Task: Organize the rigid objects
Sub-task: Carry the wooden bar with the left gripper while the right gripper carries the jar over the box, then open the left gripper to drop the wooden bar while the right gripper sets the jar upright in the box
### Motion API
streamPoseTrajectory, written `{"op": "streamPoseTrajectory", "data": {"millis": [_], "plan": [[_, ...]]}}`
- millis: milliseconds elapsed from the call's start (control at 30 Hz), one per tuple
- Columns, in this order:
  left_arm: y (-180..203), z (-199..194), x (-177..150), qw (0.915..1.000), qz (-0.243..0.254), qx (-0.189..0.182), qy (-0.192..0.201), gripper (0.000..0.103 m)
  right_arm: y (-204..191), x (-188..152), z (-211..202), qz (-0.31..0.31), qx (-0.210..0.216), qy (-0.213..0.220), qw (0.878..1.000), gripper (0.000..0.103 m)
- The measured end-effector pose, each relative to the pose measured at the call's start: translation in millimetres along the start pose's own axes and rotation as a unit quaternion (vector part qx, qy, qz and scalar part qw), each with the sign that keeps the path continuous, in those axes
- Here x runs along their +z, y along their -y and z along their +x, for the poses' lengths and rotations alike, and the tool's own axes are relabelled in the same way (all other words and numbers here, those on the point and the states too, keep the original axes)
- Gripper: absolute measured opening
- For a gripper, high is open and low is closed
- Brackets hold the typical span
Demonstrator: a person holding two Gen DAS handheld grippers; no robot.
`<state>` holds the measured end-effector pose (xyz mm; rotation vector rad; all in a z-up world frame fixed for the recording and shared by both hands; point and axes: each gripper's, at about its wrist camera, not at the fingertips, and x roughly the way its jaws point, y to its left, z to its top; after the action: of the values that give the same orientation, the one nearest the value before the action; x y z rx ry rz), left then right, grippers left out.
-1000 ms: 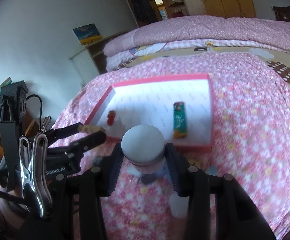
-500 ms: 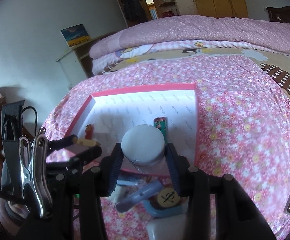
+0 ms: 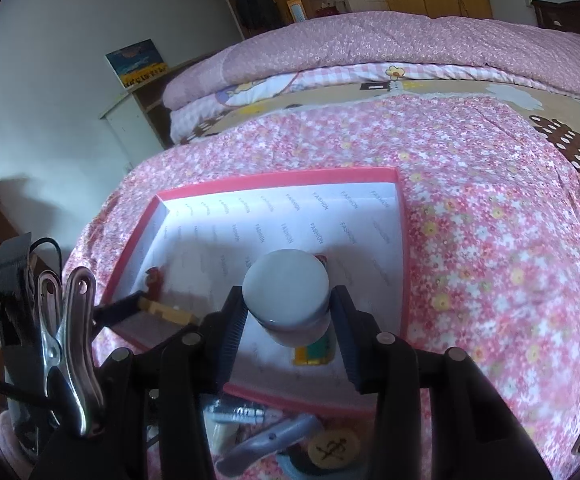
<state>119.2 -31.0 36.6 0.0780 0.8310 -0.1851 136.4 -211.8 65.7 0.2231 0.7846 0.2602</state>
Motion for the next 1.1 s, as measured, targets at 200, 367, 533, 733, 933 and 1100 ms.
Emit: {"op": "streamPoseTrajectory", "data": {"millis": [200,367,533,733,933,1100], "plan": [[-4.5,5.3,2.2,1.0,-0.005,0.003,0.003,0.081,-0.5,6.8,15.1,-0.002,-0.015,-0.008,1.0,0.044],[-3.3,6.2,2.1,1.0,0.0,0.007,0.006,0.081,-2.8,11.9,20.6,-0.003,-0.022,-0.004,1.0,0.044],[-3.0,7.1,2.8,0.9999,-0.003,0.009,0.007,0.081,-4.9,16.8,25.2,-0.007,-0.027,0.0,1.0,0.044],[-3.3,8.1,3.9,0.9999,-0.003,0.009,0.004,0.081,-4.4,21.5,29.9,-0.01,-0.025,0.002,1.0,0.044],[-3.4,8.5,3.4,1.0,0.0,0.007,0.003,0.082,-1.0,25.7,33.0,-0.004,-0.022,-0.003,1.0,0.051],[-3.2,8.2,4.4,1.0,0.001,0.002,-0.007,0.082,-0.2,25.3,26.6,-0.005,-0.022,0.001,1.0,0.055]]}}
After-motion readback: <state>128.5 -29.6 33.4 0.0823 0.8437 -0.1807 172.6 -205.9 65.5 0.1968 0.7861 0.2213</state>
